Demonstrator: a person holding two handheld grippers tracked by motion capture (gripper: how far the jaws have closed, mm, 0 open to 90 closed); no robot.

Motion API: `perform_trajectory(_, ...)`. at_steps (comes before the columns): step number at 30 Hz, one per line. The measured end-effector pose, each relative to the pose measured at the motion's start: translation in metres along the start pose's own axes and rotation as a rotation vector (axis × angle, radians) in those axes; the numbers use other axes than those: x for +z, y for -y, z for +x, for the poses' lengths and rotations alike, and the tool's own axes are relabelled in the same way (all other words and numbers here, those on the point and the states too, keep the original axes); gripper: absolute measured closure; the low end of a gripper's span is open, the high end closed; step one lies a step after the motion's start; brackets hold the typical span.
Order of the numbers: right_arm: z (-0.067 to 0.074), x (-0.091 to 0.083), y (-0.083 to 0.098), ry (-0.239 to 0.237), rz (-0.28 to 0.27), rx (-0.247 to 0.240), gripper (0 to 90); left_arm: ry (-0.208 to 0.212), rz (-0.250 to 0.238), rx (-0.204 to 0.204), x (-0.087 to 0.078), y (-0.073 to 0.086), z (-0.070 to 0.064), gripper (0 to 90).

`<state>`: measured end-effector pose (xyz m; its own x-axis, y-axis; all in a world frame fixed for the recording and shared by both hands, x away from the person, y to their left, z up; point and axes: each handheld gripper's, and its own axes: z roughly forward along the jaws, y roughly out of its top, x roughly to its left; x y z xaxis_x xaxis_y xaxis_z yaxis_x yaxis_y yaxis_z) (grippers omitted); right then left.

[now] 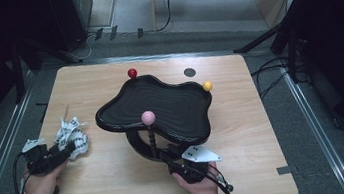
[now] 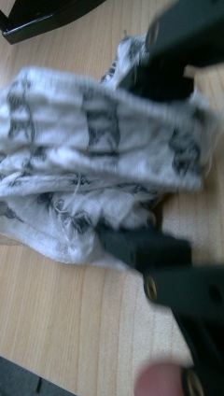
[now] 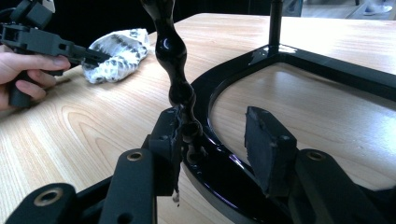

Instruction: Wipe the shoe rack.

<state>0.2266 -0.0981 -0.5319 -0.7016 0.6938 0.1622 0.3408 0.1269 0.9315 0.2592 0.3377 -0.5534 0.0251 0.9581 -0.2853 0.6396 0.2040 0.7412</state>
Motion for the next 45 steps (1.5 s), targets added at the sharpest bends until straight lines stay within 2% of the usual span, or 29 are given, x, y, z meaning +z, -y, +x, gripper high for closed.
perform_trajectory(3, 0.002, 0.002, 0.001, -0.006, 0.005, -0.005, 56.9, 0.007, -0.014, 0.0, 0.001, 0.002, 0.0, 70.0)
perform_trajectory(5, 0.004, 0.004, 0.001, -0.012, 0.006, -0.007, 56.8, 0.011, -0.028, 0.003, 0.0, 0.003, -0.001, 78.9)
perform_trajectory(7, 0.004, 0.005, 0.001, -0.017, 0.009, -0.01, 56.3, 0.05, -0.039, -0.011, -0.002, 0.004, -0.002, 81.0)
perform_trajectory(9, 0.005, 0.006, 0.001, -0.018, 0.013, -0.014, 56.1, 0.097, -0.025, -0.007, -0.005, 0.004, -0.005, 81.1)
perform_trajectory(11, 0.004, 0.006, 0.001, -0.015, 0.016, -0.016, 56.0, 0.168, -0.002, -0.006, -0.01, 0.004, -0.009, 79.3)
perform_trajectory(12, 0.004, 0.005, 0.001, -0.012, 0.014, -0.019, 56.0, 0.191, 0.011, 0.009, -0.012, 0.004, -0.01, 76.4)
perform_trajectory(13, 0.003, 0.005, 0.001, -0.011, 0.014, -0.018, 56.0, 0.194, 0.01, 0.027, -0.016, 0.005, -0.013, 70.2)
perform_trajectory(14, 0.003, 0.004, 0.001, -0.007, 0.015, -0.02, 56.0, 0.191, 0.007, 0.042, -0.019, 0.005, -0.014, 60.7)
perform_trajectory(17, 0.001, 0.002, 0.001, -0.003, 0.012, -0.019, 56.0, 0.153, -0.037, 0.057, -0.026, 0.003, -0.013, 32.5)
perform_trajectory(19, 0.0, 0.001, 0.0, -0.001, 0.011, -0.018, 56.0, 0.135, -0.056, 0.061, -0.026, -0.002, -0.011, 20.7)
perform_trajectory(20, -0.001, 0.001, 0.0, -0.003, 0.011, -0.017, 56.1, 0.129, -0.049, 0.058, -0.023, -0.005, -0.011, 16.6)
perform_trajectory(22, -0.001, 0.001, 0.0, -0.002, 0.01, -0.016, 56.0, 0.134, -0.011, 0.094, -0.015, -0.007, -0.013, 10.6)
perform_trajectory(25, 0.0, 0.001, 0.001, -0.003, 0.014, -0.016, 55.9, 0.115, 0.064, 0.147, 0.001, -0.005, -0.019, 8.5)
perform_trajectory(26, 0.0, 0.001, 0.001, -0.003, 0.015, -0.018, 55.8, 0.105, 0.069, 0.15, 0.004, -0.003, -0.02, 10.4)
perform_trajectory(28, 0.001, 0.002, 0.001, -0.004, 0.014, -0.019, 55.5, 0.117, 0.069, 0.151, 0.007, -0.001, -0.02, 21.5)
perform_trajectory(30, 0.001, 0.003, 0.001, -0.003, 0.017, -0.022, 54.5, 0.14, 0.078, 0.165, 0.007, -0.001, -0.02, 36.6)
perform_trajectory(32, 0.003, 0.004, 0.002, -0.007, 0.021, -0.021, 53.3, 0.189, 0.076, 0.167, 0.007, 0.001, -0.022, 54.4)
perform_trajectory(33, 0.004, 0.006, 0.002, -0.012, 0.023, -0.022, 52.6, 0.194, 0.07, 0.176, 0.006, 0.002, -0.024, 64.7)
perform_trajectory(35, 0.006, 0.007, 0.002, -0.016, 0.026, -0.026, 51.0, 0.202, 0.066, 0.201, 0.004, 0.003, -0.03, 76.6)
perform_trajectory(36, 0.007, 0.008, 0.002, -0.019, 0.028, -0.026, 50.4, 0.209, 0.06, 0.209, 0.003, 0.003, -0.033, 78.6)
perform_trajectory(37, 0.008, 0.009, 0.002, -0.022, 0.031, -0.026, 50.0, 0.234, 0.053, 0.201, 0.002, 0.004, -0.037, 79.4)
perform_trajectory(40, 0.01, 0.011, 0.002, -0.028, 0.039, -0.03, 49.2, 0.336, 0.007, 0.176, -0.006, 0.004, -0.055, 80.6)
perform_trajectory(42, 0.01, 0.012, 0.002, -0.028, 0.041, -0.036, 49.0, 0.412, -0.037, 0.197, -0.015, 0.002, -0.073, 80.8)
perform_trajectory(45, 0.01, 0.012, 0.003, -0.027, 0.043, -0.032, 49.0, 0.496, -0.105, 0.244, -0.027, -0.002, -0.102, 80.9)
